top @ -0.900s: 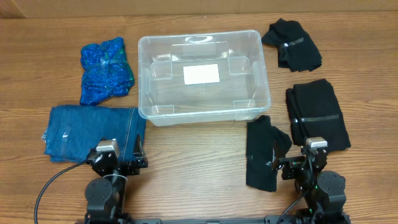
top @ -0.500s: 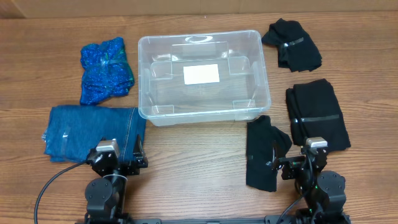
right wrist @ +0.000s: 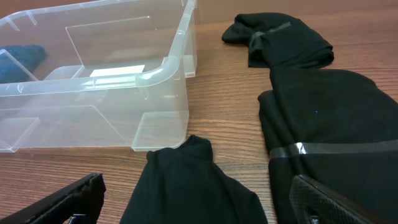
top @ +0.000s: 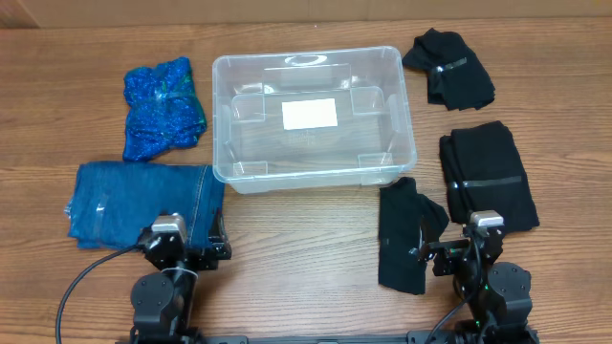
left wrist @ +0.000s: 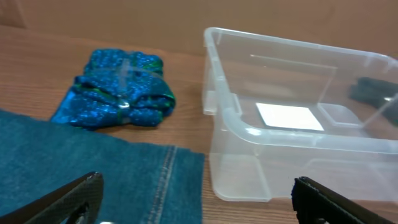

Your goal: Pack container

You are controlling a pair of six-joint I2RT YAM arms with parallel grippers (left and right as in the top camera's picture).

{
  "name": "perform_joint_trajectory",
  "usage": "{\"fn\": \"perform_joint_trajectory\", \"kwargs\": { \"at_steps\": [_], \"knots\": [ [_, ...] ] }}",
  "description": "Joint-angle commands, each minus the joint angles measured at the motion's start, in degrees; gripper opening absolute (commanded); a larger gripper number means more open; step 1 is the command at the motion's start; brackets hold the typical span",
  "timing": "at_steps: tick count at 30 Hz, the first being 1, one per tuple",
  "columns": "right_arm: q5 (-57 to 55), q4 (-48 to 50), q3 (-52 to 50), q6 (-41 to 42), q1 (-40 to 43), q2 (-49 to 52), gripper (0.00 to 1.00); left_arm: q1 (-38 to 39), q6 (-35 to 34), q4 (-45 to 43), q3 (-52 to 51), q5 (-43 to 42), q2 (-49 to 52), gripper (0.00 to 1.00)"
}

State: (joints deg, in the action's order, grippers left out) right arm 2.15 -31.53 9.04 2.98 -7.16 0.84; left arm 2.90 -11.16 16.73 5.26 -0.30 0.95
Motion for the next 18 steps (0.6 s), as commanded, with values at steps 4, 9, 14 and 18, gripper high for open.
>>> {"fn": "perform_joint_trajectory", "kwargs": {
  "at_steps": [4,9,14,18],
  "knots": [
    [0.11,-0.24,-0.50,0.24,0.15,-0.68,1.00,0.11,-8.59,9.81,15.98,3.93,14.12,1.00],
    [0.11,-0.24,-0.50,0.24,0.15,-0.68,1.00,0.11,-5.33,20.24,42.99,8.07,41.09,1.00],
    [0.11,-0.24,-0.50,0.24,0.15,-0.68,1.00,-3.87,-7.43,31.93,59.54,11.91,55.32,1.00],
    [0.11,-0.24,-0.50,0.24,0.15,-0.68,1.00,-29.51,-3.02,42.40,70.82,-2.43,65.20,1.00]
  ]
}}
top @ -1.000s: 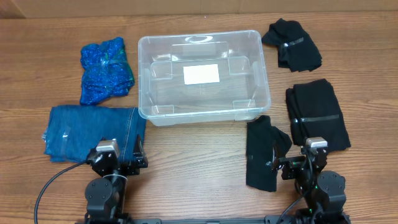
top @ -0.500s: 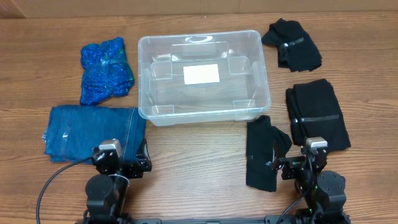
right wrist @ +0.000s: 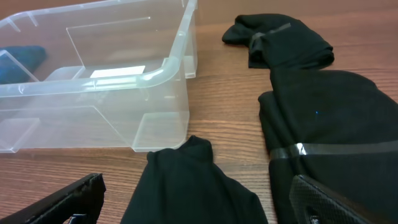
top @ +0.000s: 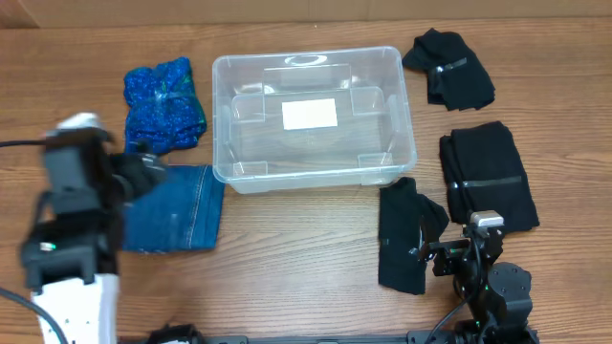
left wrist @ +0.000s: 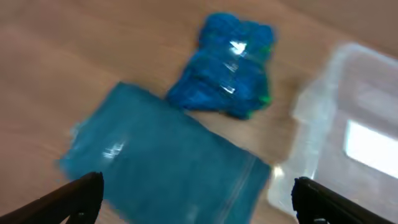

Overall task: Pack container
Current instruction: 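Reach the left gripper to the folded blue jeans and grasp them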

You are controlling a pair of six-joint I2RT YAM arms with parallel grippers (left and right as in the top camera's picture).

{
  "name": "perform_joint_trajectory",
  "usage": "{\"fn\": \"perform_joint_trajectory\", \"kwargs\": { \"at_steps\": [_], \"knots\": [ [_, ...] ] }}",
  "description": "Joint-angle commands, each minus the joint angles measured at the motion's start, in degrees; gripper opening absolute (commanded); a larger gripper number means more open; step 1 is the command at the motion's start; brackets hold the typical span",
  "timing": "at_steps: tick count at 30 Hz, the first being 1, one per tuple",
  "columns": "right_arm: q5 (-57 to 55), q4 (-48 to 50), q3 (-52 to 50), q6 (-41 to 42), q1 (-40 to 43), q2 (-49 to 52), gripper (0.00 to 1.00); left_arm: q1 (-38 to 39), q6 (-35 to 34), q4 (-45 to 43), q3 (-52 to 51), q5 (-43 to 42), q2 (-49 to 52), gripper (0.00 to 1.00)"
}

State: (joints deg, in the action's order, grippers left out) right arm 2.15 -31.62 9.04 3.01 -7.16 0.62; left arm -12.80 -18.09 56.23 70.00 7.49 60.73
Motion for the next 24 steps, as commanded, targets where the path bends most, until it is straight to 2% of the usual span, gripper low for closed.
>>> {"fn": "perform_joint_trajectory", "kwargs": {
  "at_steps": [1,3,6,7,8,9,12,20,21,23,24],
  "knots": [
    [0.11,-0.15,-0.50,0.22,0.15,-0.46,1.00,-18.88,5.31,4.15,7.23,-14.97,7.85,1.00],
    [0.11,-0.15,-0.50,0.22,0.15,-0.46,1.00,-28.41,7.06,3.58,7.80,-19.85,14.99,1.00],
    [0.11,-0.15,-0.50,0.22,0.15,-0.46,1.00,-33.83,7.91,1.36,7.80,-20.02,23.32,1.00],
    [0.11,-0.15,-0.50,0.22,0.15,-0.46,1.00,-35.19,9.99,-0.07,7.80,-22.58,26.32,1.00],
    [0.11,-0.15,-0.50,0.22,0.15,-0.46,1.00,-35.98,19.30,-2.12,7.80,-31.04,29.73,1.00],
    [0.11,-0.15,-0.50,0.22,0.15,-0.46,1.00,-36.00,23.61,-2.56,7.80,-34.42,31.74,1.00],
    [0.11,-0.15,-0.50,0.22,0.15,-0.46,1.00,-36.04,31.74,-3.78,7.80,-33.68,42.51,1.00],
    [0.11,-0.15,-0.50,0.22,0.15,-0.46,1.00,-34.32,32.22,-10.38,7.80,-33.46,54.47,0.99],
    [0.11,-0.15,-0.50,0.22,0.15,-0.46,1.00,-33.40,32.22,-10.29,7.80,-35.04,56.15,0.97],
    [0.11,-0.15,-0.50,0.22,0.15,-0.46,1.00,-30.49,32.17,-9.53,7.80,-35.56,59.74,0.84],
    [0.11,-0.15,-0.50,0.22,0.15,-0.46,1.00,-28.76,31.01,-8.81,7.78,-34.25,61.29,0.65]
  ]
}}
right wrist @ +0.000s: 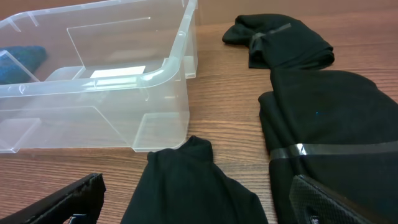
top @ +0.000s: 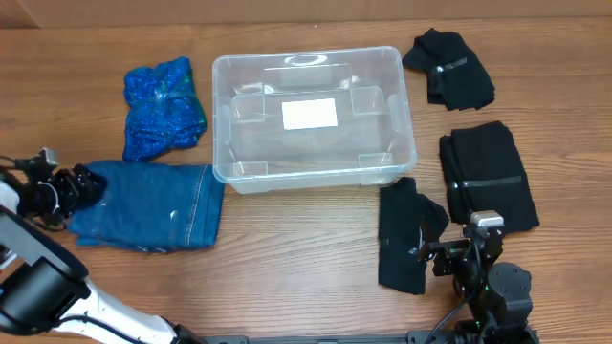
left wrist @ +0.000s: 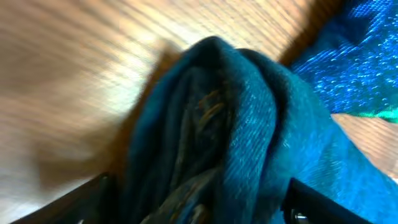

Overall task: Pack container
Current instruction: 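Reach the left gripper to the folded blue jeans and grasp them, then lift the jeans with the left gripper and lower them into the bin's right side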

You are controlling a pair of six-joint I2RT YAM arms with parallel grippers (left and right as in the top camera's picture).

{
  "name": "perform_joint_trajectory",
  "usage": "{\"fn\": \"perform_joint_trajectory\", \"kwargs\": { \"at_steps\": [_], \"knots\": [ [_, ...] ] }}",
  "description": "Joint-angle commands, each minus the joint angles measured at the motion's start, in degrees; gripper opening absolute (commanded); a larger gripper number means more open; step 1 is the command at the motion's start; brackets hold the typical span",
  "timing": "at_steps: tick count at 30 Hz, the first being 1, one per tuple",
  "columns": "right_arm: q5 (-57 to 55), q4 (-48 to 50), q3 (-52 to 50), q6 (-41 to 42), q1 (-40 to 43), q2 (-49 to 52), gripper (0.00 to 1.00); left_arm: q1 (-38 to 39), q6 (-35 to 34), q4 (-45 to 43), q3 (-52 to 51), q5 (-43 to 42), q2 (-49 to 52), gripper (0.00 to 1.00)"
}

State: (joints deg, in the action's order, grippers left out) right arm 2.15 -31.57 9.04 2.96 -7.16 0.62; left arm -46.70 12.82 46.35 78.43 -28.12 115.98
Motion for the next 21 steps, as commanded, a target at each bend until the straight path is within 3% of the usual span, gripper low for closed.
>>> {"fn": "perform_joint_trajectory", "kwargs": {
  "at_steps": [1,4,6,9,12,17,21],
  "knots": [
    [0.11,-0.20,-0.50,0.26,0.15,-0.46,1.00,6.54,-0.22,1.62,-0.63,2.19,6.88,0.44],
    [0.11,-0.20,-0.50,0.26,0.15,-0.44,1.00,8.11,-6.23,2.93,-0.17,2.71,6.01,0.10],
    [0.11,-0.20,-0.50,0.26,0.15,-0.46,1.00,7.65,-9.55,8.50,4.09,-0.72,3.56,0.04],
    [0.11,-0.20,-0.50,0.26,0.15,-0.46,1.00,7.61,-12.35,17.31,12.39,-5.95,-2.91,0.04],
    [0.11,-0.20,-0.50,0.26,0.15,-0.46,1.00,7.61,-20.72,25.73,23.43,-11.56,-14.80,0.04],
    [0.11,-0.20,-0.50,0.26,0.15,-0.46,1.00,8.26,-36.13,23.76,29.24,-13.84,-30.45,0.04],
    [0.11,-0.20,-0.50,0.26,0.15,-0.46,1.00,18.16,-49.37,16.06,29.20,-11.89,-35.06,0.04]
  ]
}}
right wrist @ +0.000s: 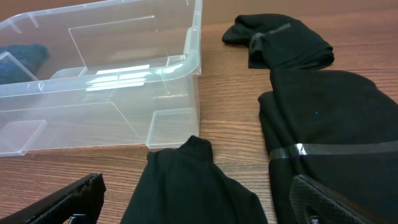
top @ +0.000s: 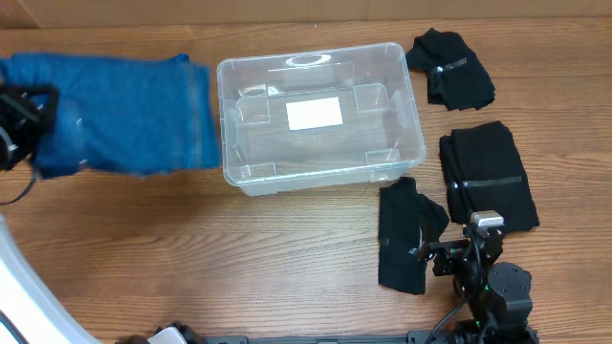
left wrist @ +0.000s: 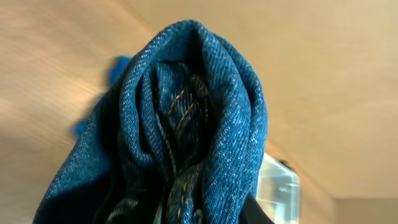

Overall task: Pack container
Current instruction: 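Lift the jeans with the left gripper and lower them into the bin's right side, then grasp the sparkly blue-green bundle with the left gripper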

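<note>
The folded blue jeans [top: 124, 110] hang lifted off the table left of the clear plastic container [top: 413, 124], which holds only a white label. My left gripper [top: 21, 122] at the left edge is shut on one end of the jeans. Bunched denim [left wrist: 193, 124] fills the left wrist view and hides the fingers; a container corner [left wrist: 280, 186] shows behind it. My right gripper [right wrist: 198, 202] stands open low at the near edge, over a black garment [right wrist: 186, 180], touching nothing.
Two more black folded garments lie right of the container, one large [top: 488, 177] and one at the far corner [top: 449, 67]. The third black garment [top: 406, 234] lies in front of the container. The jeans hide the sparkly blue garment in the overhead view.
The jeans lay on the table with my left gripper at their left end; now they are raised and spread above the table's left side. The container sits slightly further right.
Both grippers first rested open at the near edge, with the jeans flat on the table. The left arm then stood over the jeans, then at their left end. Now it holds them up beside the container. The right arm has stayed still.
</note>
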You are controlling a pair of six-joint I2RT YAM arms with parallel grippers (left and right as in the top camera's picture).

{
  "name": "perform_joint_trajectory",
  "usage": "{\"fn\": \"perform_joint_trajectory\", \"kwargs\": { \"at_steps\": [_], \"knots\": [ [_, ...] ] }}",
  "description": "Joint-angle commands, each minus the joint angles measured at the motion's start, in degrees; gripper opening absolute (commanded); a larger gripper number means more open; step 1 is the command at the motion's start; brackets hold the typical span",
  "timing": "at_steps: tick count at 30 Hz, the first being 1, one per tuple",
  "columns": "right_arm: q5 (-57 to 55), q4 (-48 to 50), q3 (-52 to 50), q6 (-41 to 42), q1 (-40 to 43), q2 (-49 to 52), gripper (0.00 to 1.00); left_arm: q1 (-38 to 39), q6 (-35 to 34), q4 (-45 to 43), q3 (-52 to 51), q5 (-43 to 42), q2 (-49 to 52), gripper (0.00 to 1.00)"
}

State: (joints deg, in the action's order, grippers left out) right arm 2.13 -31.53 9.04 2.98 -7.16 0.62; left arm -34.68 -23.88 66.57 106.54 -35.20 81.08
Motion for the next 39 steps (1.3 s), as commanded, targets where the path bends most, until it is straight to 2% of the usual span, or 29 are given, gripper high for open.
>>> {"fn": "perform_joint_trajectory", "kwargs": {
  "at_steps": [1,3,5,6,9,13,16,18,20,21,23,25,28,29,31,32,33,37,39],
  "knots": [
    [0.13,-0.24,-0.50,0.24,0.15,-0.46,1.00,12.48,-16.85,-7.02,1.07,-0.44,1.20,0.04],
    [0.13,-0.24,-0.50,0.24,0.15,-0.46,1.00,20.44,-20.85,-11.37,1.07,3.85,4.48,0.04],
    [0.13,-0.24,-0.50,0.24,0.15,-0.46,1.00,29.79,-23.82,-19.98,1.07,5.66,10.40,0.04],
    [0.13,-0.24,-0.50,0.24,0.15,-0.46,1.00,34.84,-27.39,-24.22,1.07,7.34,14.32,0.04],
    [0.13,-0.24,-0.50,0.24,0.15,-0.46,1.00,44.04,-32.48,-29.94,1.07,11.96,22.93,0.04],
    [0.13,-0.24,-0.50,0.24,0.15,-0.46,1.00,50.69,-37.07,-31.12,1.07,15.91,31.10,0.04],
    [0.13,-0.24,-0.50,0.24,0.15,-0.46,1.00,52.43,-36.92,-28.65,1.07,18.12,32.74,0.04],
    [0.13,-0.24,-0.50,0.24,0.15,-0.46,1.00,51.89,-34.80,-27.56,1.07,18.67,32.48,0.06],
    [0.13,-0.24,-0.50,0.24,0.15,-0.46,1.00,51.19,-31.89,-26.16,1.07,17.59,32.48,0.34],
    [0.13,-0.24,-0.50,0.24,0.15,-0.46,1.00,50.80,-30.38,-25.31,1.07,17.09,32.48,0.61],
    [0.13,-0.24,-0.50,0.24,0.15,-0.46,1.00,49.77,-26.67,-24.09,1.11,14.14,32.35,0.57],
    [0.13,-0.24,-0.50,0.24,0.15,-0.46,1.00,47.23,-24.30,-22.80,1.11,10.01,31.32,0.61],
    [0.13,-0.24,-0.50,0.24,0.15,-0.46,1.00,42.58,-20.52,-20.06,1.11,10.05,28.96,0.60],
    [0.13,-0.24,-0.50,0.24,0.15,-0.46,1.00,40.74,-18.34,-18.82,1.11,11.32,28.06,0.63],
    [0.13,-0.24,-0.50,0.24,0.15,-0.46,1.00,35.93,-13.40,-15.10,1.11,16.55,27.10,0.79],
    [0.13,-0.24,-0.50,0.24,0.15,-0.46,1.00,32.50,-10.45,-13.27,1.09,18.80,27.47,0.90],
    [0.13,-0.24,-0.50,0.24,0.15,-0.46,1.00,28.63,-7.69,-11.63,1.09,20.48,28.35,0.93],
    [0.13,-0.24,-0.50,0.24,0.15,-0.46,1.00,14.69,2.82,-10.29,1.09,19.45,34.93,0.97],
    [0.13,-0.24,-0.50,0.24,0.15,-0.46,1.00,9.77,11.08,-11.39,1.09,10.95,40.63,0.97]
  ]
}}
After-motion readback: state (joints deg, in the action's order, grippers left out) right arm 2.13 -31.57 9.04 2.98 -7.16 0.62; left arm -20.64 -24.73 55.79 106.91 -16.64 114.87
